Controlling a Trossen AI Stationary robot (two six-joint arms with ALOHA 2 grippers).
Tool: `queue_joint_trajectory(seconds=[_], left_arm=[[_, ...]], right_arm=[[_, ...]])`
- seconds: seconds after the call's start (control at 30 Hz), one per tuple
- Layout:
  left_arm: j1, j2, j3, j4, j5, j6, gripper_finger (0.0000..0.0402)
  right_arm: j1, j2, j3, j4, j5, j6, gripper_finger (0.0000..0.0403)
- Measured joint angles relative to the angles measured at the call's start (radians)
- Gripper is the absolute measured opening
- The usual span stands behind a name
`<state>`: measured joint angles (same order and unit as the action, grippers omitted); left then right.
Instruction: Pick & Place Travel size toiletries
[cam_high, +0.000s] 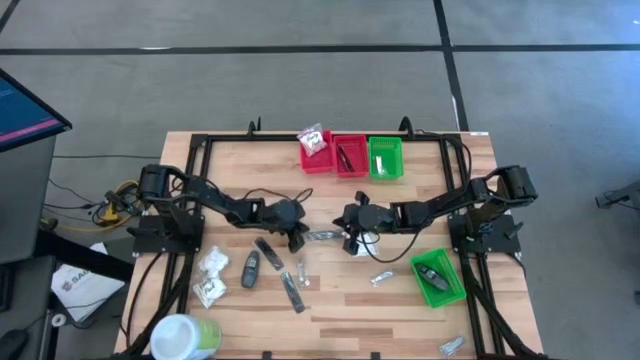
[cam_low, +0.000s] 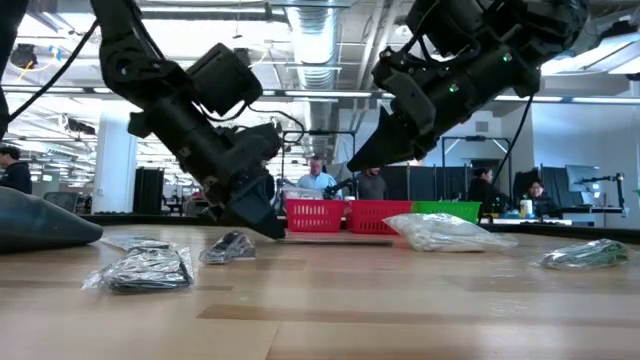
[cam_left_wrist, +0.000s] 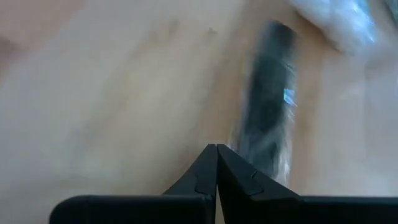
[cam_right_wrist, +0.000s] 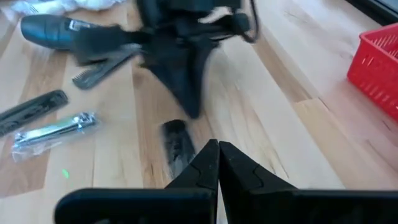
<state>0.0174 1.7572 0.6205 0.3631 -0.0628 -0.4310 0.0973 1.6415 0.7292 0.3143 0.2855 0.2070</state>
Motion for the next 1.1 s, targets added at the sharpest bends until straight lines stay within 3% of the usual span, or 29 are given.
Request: queue_joint_trajectory(seconds=[0.1, 0.27, 0.47, 0.83, 1.1], left_arm=[[-0.045, -0.023, -0.001, -0.032, -0.044, -0.069, 0.0001], [-0.101, -0.094, 0.0, -0.026, -0.145, -0.031, 0.0001], [-0.136, -0.084, 0.002, -0.02, -0.168, -0.022, 0.0001], [-0.106, -0.022, 0.023, -0.017, -0.143, -0.015, 0.0001], [-0.139, -0.021, 0.055, -0.018, -0.127, 0.022, 0.0001]], right_arm=[[0.0, 0.0, 0.0, -0.023, 0.0, 0.0, 0.0], [0.004, 0.0, 0.0, -0.036, 0.0, -0.011, 0.0], [0.008, 0.0, 0.0, -0.075, -0.024, -0.031, 0.0007], [0.006, 0.001, 0.0, -0.263, -0.071, 0.081, 0.012], [0.014, 0.001, 0.001, -0.419, -0.078, 0.168, 0.0152]])
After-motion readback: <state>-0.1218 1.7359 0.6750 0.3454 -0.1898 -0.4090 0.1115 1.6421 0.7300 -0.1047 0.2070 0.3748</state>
